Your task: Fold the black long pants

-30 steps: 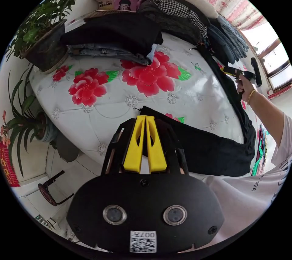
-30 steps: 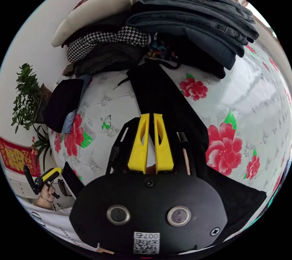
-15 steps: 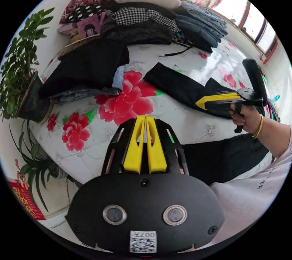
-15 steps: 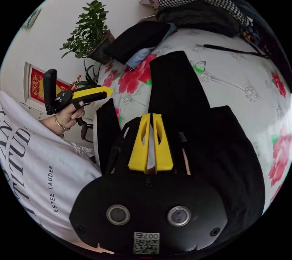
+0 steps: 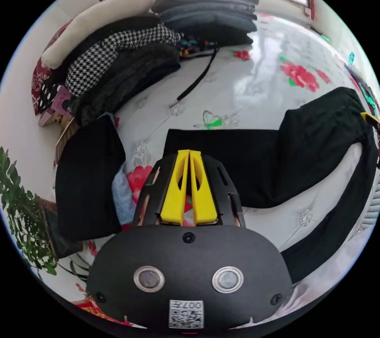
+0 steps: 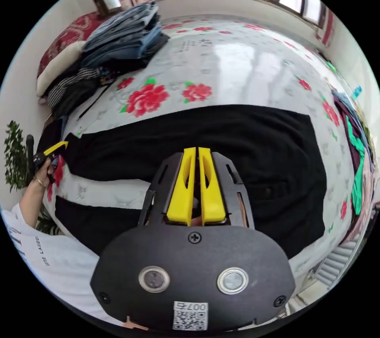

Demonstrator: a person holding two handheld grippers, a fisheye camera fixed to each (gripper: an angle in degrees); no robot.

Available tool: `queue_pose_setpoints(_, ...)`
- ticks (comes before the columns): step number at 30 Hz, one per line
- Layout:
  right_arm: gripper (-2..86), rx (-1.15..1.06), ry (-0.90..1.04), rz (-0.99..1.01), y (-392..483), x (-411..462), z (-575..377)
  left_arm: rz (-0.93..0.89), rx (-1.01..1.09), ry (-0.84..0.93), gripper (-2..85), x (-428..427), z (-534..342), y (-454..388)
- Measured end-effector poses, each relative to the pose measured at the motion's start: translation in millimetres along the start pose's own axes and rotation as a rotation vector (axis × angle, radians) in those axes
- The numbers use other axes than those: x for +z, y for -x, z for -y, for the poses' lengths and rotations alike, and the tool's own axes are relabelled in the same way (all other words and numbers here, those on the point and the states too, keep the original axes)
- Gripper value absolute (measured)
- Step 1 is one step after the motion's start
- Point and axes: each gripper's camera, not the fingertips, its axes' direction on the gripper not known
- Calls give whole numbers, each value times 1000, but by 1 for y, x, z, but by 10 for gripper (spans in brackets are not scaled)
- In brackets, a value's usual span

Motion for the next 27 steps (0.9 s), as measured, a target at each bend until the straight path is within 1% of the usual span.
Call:
queue_pose_setpoints(1,-2,72,-9,-46,-38,-6,-17,40,1,-51,-10,-3,-5,-2)
queue_pose_setpoints(2,-2,105,-3,-67,-56,-7,-25,120,-49,31,-10,2,-6,0)
queue_pose_setpoints(3,-2,163,31,-112,-89,-5,-41,157,-80,65,-10,4,-9,3)
queue_pose_setpoints(4,-1,208,80,-146,-119,1,-56,164,-160,102,-10,6,-17,13)
queue_pose_setpoints(5,-1,224,111,-153,-133,6,-63,112,-258,100,-10,3,-30,26)
queue_pose_setpoints(8,1,235,72,-55,-179,3,-91,0,-454,96,-9,-7,-63,51)
queue_pose_setpoints(10,7,279,67,2,-203,-4,-97,20,-512,64,-9,-23,-83,59)
queue_pose_setpoints(12,14,247,5,38,-212,-21,-110,22,-519,17,-8,-44,-104,63)
queue_pose_setpoints(14,24,233,-42,72,-225,-40,-130,-45,-511,-50,-6,-70,-139,65)
queue_pose_setpoints(16,37,271,-74,106,-257,-60,-168,-123,-498,-58,0,-80,-169,63)
queue_pose_setpoints(18,46,339,-80,117,-291,-72,-205,-176,-491,-9,22,-82,-200,58)
queue_pose_setpoints(20,51,437,-85,98,-329,-84,-248,-221,-510,90,52,-78,-238,53)
queue_pose_setpoints(22,55,566,-82,74,-374,-94,-302,-241,-518,128,63,-76,-261,48)
queue_pose_setpoints(25,58,655,-65,116,-413,-91,-347,-217,-471,189,68,-70,-273,37)
queue_pose_setpoints(27,57,671,-65,153,-425,-85,-359,-183,-413,164,57,-72,-271,31)
